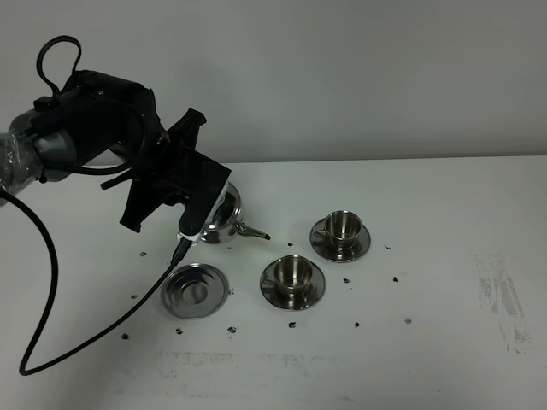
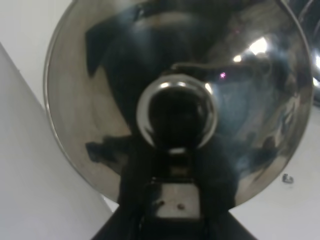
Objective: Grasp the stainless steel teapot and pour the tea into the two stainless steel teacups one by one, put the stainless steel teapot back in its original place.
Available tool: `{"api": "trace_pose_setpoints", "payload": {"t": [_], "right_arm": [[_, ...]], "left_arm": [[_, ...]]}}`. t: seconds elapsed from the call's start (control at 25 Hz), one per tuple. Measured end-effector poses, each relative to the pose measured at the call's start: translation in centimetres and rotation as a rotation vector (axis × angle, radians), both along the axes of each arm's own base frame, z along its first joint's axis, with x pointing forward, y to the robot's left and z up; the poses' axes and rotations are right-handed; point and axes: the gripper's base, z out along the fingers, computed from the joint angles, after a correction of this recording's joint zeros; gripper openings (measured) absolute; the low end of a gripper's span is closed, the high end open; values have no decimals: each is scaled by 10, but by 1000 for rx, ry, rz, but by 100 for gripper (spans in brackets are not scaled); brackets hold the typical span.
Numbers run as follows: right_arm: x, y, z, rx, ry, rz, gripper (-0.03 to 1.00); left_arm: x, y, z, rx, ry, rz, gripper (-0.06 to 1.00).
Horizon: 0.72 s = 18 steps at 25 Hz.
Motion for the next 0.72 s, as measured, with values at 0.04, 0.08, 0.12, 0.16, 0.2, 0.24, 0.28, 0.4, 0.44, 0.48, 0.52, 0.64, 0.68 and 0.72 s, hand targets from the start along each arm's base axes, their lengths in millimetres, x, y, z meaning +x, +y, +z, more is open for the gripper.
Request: {"api": "trace_pose_setpoints", "payload": {"t": [0.04,0.08,0.12,0.16,0.2,0.24,0.28,0.4,0.44,0.48,0.52,0.64,0.68,0.72], "right_arm": [[0,0,0,0,0,0,36],[0,0,0,0,0,0,36],[0,0,0,0,0,0,36],[0,0,0,0,0,0,36],[0,0,0,0,0,0,36],[0,0,0,0,0,0,36],[0,0,0,0,0,0,36],[0,0,0,0,0,0,36],[0,0,0,0,0,0,36],[0,0,0,0,0,0,36],[0,0,0,0,0,0,36],[0,0,0,0,0,0,36],[0,0,0,0,0,0,36],[0,0,0,0,0,0,36]], "left_arm": [[1,-2,-3,4,-4,-6,22],[2,-4,-6,11,-10,-16,22],[2,-7,-9,15,-10,-24,22],[2,-9,-11,18,-13,-31,22],[2,-12,-14,18,-14,-38,22],[3,-15,-16,20,-21,-48,22],[3,-18,-17,26,-29,-57,22],[2,-24,-17,49,-50,-87,22],[1,-26,-17,58,-58,-96,22],[1,-28,-17,67,-67,-105,22],[2,-29,-16,71,-76,-112,22],[2,-31,-16,90,-93,-129,22],[2,-32,-16,93,-96,-132,22],[1,-33,-16,101,-99,-138,22]]}}
